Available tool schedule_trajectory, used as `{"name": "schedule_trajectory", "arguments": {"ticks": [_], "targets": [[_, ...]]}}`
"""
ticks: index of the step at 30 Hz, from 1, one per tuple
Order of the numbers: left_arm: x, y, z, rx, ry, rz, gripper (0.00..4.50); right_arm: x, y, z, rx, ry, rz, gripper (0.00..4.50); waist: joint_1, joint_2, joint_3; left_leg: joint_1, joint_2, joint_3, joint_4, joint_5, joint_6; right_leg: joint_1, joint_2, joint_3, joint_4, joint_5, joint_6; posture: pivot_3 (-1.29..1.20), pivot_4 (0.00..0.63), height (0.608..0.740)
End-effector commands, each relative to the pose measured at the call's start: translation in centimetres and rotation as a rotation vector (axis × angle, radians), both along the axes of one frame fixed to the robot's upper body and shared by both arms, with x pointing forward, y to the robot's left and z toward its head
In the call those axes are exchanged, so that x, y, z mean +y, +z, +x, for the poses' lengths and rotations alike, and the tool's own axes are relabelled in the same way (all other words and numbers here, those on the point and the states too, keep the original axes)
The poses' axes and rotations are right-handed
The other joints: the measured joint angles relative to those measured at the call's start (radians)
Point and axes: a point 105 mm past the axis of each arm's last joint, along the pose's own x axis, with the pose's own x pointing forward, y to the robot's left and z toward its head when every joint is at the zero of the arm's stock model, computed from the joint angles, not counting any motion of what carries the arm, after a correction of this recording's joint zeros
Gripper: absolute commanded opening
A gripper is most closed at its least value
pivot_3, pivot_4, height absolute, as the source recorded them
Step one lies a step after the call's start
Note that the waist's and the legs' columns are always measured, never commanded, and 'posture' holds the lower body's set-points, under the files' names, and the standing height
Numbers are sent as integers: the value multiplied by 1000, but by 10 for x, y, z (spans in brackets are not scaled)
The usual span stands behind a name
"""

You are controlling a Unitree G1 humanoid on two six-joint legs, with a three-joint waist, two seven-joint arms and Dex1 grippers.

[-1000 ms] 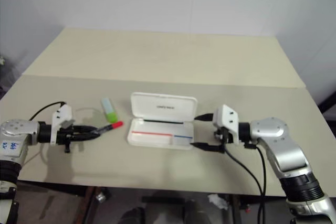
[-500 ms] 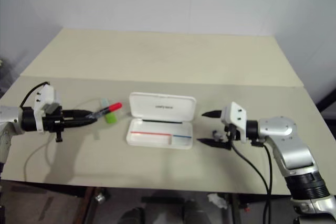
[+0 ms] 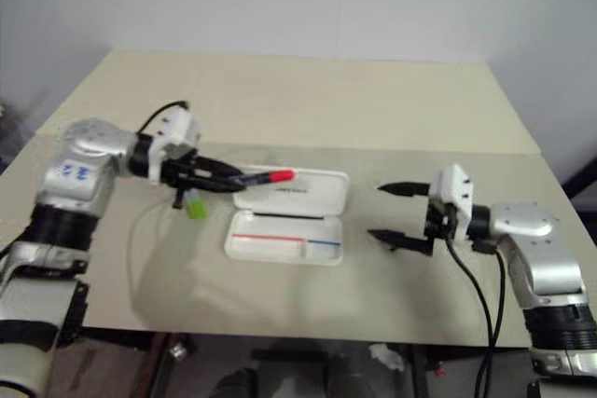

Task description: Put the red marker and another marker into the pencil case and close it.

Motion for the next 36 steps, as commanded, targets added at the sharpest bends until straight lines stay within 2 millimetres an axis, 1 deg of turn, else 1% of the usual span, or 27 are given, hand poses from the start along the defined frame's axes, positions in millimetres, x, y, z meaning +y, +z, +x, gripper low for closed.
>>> {"name": "schedule_trajectory", "arguments": {"ticks": [1,3,6,7,10,13,14,17,20,25,30,36], "targets": [[-13,5,2,-32,-62,36,632,-4,10,-9,-45,-1,61,4500,-1,0,0,0,0,0,0,0,0,0,0,0,0,0,0,0,150,740],[-22,-1,4,-23,-89,63,632,-6,9,-12,-43,-12,75,4500,0,0,0,0,0,0,0,0,0,0,0,0,0,0,0,0,150,740],[-35,-8,6,-12,-131,87,632,-10,13,-16,-57,-30,120,4500,0,0,0,0,0,0,1,0,0,0,0,1,0,0,1,0,150,740],[-39,-14,6,-1,-143,116,632,-12,13,-18,-59,-27,121,4500,1,0,0,0,0,0,1,0,0,0,0,1,0,0,1,0,150,740],[-49,-25,10,-1,-151,155,632,-14,12,-23,-60,-22,111,4500,2,0,0,0,-1,0,2,0,1,1,0,2,0,1,2,0,150,740],[-58,-33,14,1,-129,182,632,-16,10,-24,-67,-42,94,4500,1,0,0,0,-1,0,2,0,1,1,0,2,0,1,2,0,150,740],[-60,-35,14,2,-122,190,632,-16,10,-23,-70,-47,94,4500,1,0,0,0,-1,0,2,0,1,1,0,2,0,1,2,0,150,740],[-61,-51,14,36,-106,255,632,-15,7,-24,-64,-65,90,4500,0,0,0,0,-1,0,2,0,1,1,0,2,0,1,2,0,150,740],[-61,-56,16,43,-76,270,632,-15,6,-24,-64,-78,91,4500,1,0,0,0,-1,0,1,0,1,1,1,2,0,1,2,0,150,740],[-63,-60,23,31,-15,270,632,-17,5,-24,-62,-96,89,4500,3,0,0,0,-1,0,2,0,1,1,1,3,0,1,3,0,150,740],[-68,-59,21,27,-15,264,632,-18,4,-24,-61,-107,84,4500,3,0,0,0,-1,0,1,1,1,1,1,3,0,1,3,0,150,740],[-70,-64,9,43,-44,274,632,-19,3,-23,-60,-118,80,4500,3,0,0,0,-1,0,1,1,1,1,1,3,0,1,3,0,150,740]]}}
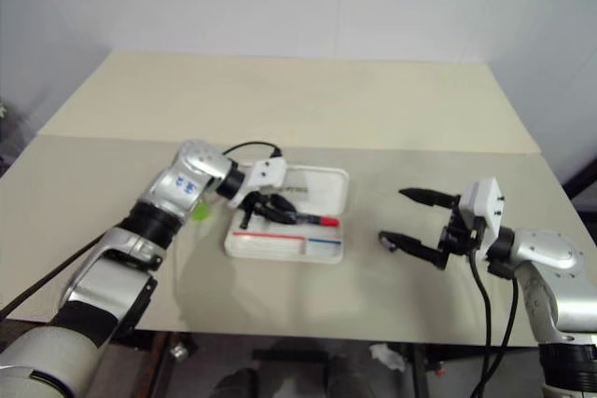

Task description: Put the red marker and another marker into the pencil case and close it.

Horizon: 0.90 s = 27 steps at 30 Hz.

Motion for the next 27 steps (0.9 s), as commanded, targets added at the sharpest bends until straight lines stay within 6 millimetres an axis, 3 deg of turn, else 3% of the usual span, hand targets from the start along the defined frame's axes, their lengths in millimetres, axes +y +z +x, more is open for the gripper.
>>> {"name": "schedule_trajectory", "arguments": {"ticks": [1,11,22,23,27], "targets": [[-2,7,-4,-33,-13,9,632,-4,13,-3,-64,-12,-14,4500,0,0,0,0,0,0,0,0,0,0,0,0,0,0,0,0,150,740],[3,4,-1,-80,57,41,632,-4,12,-1,-64,-19,-14,4500,1,0,0,0,0,0,0,0,0,0,0,0,0,0,0,0,150,740],[-4,9,-14,-50,39,15,4221,-4,12,2,-66,-22,-16,4500,1,0,0,1,0,0,1,0,0,1,0,0,1,0,0,0,150,740],[-4,11,-16,-50,34,9,4455,-4,12,2,-66,-21,-16,4500,1,0,0,1,0,0,1,0,0,1,0,0,1,0,0,0,150,740],[-8,21,-29,-30,9,-40,4455,-4,11,1,-62,-19,-19,4500,1,0,0,1,0,0,0,0,0,1,0,0,1,0,0,0,150,740]]}}
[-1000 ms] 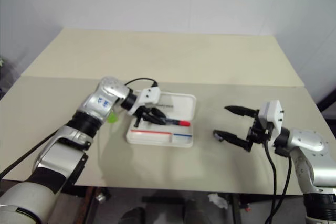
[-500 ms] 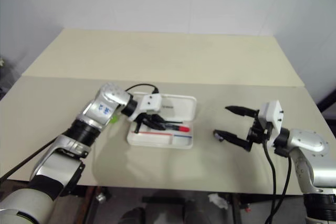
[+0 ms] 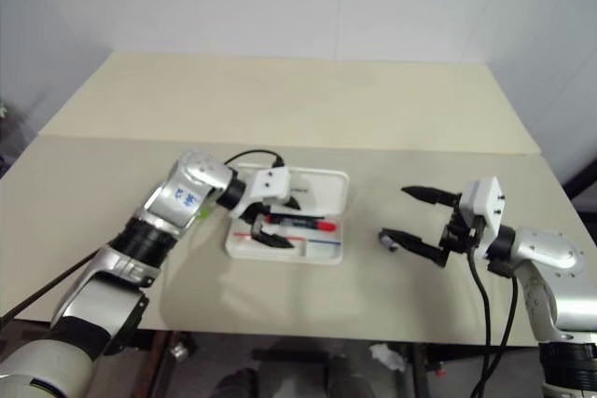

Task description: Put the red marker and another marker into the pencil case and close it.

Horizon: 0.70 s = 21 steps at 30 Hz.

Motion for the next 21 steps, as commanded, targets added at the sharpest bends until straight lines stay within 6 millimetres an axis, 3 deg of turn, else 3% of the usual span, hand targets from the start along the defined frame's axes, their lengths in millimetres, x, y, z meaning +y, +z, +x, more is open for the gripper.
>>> {"name": "schedule_trajectory", "arguments": {"ticks": [1,7,11,15,21], "targets": [[-3,18,-14,-3,-47,-66,4455,-2,10,-2,-47,1,-14,4500,-1,0,0,0,0,0,0,0,0,0,0,0,0,0,0,0,150,740],[2,42,-33,-26,-9,-203,4455,-2,8,-2,-37,7,-23,4500,-2,0,0,1,0,0,0,0,0,0,0,0,1,0,0,0,150,740],[6,68,-32,-106,107,-371,4455,-2,8,-2,-33,12,-26,4500,0,0,0,1,0,0,2,0,0,1,0,0,1,0,0,0,150,740],[44,105,-5,-241,450,-572,4455,-2,7,1,-20,26,-34,4500,-3,0,0,1,0,0,4,0,0,2,0,0,1,1,2,0,150,740],[94,110,23,-325,924,-748,4455,2,7,9,-15,58,-40,4500,-3,0,0,2,0,0,7,0,0,3,0,1,1,3,3,0,150,740]]}}
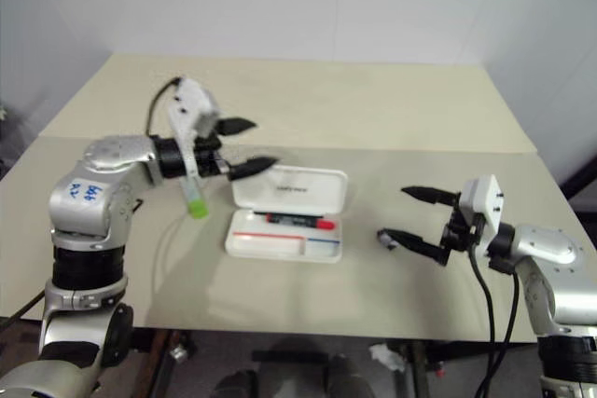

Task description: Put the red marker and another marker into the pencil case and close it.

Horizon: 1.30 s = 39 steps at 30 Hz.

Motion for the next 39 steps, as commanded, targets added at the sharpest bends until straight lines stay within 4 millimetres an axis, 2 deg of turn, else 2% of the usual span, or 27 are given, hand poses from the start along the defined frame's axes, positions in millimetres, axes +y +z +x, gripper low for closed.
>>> {"name": "schedule_trajectory", "arguments": {"ticks": [1,3,8,10,15,19,24,27,30,39], "targets": [[25,8,7,-41,249,-110,4455,2,6,2,-28,29,-26,4500,1,0,0,0,0,0,0,0,0,0,0,0,0,0,0,0,150,740],[32,1,10,-19,357,-190,4455,3,7,4,-28,37,-26,4500,2,0,0,-1,0,0,1,0,0,0,0,0,0,0,1,0,150,740],[33,-14,9,40,474,-303,4455,2,9,6,-26,47,-16,4500,9,0,0,-2,-1,0,2,0,-1,0,0,0,-1,1,2,0,150,740],[40,-21,13,80,576,-354,4455,1,9,4,-23,64,-11,4500,10,0,0,-2,-1,0,2,0,-1,0,0,1,-1,2,2,0,150,740],[59,-52,29,196,754,-368,4455,-3,11,4,-42,80,-16,4500,3,0,0,-2,-1,0,6,0,-1,1,0,1,-2,3,3,0,150,740],[53,-79,37,328,808,-380,4455,-3,10,6,-44,68,-22,4500,0,0,0,-2,-1,1,8,0,-1,4,0,2,-6,4,5,0,150,740],[46,-95,42,412,832,-371,4455,-4,7,5,-42,48,-25,4500,-1,0,0,-2,-1,1,8,0,-2,8,0,2,-14,6,7,0,150,740],[53,-105,40,479,901,-341,4455,-6,6,5,-42,36,-26,4500,0,0,0,-2,-1,1,6,0,-2,8,0,2,-16,6,7,0,150,740],[56,-106,39,502,933,-339,4455,-6,6,4,-42,29,-26,4500,-1,0,0,-2,-1,1,6,-1,-3,9,0,2,-17,6,7,0,150,740],[69,-94,35,426,1071,-316,4455,-8,4,5,-36,15,-32,4500,0,0,0,-2,-1,1,6,-1,-4,9,0,3,-18,7,8,0,150,740]]}}
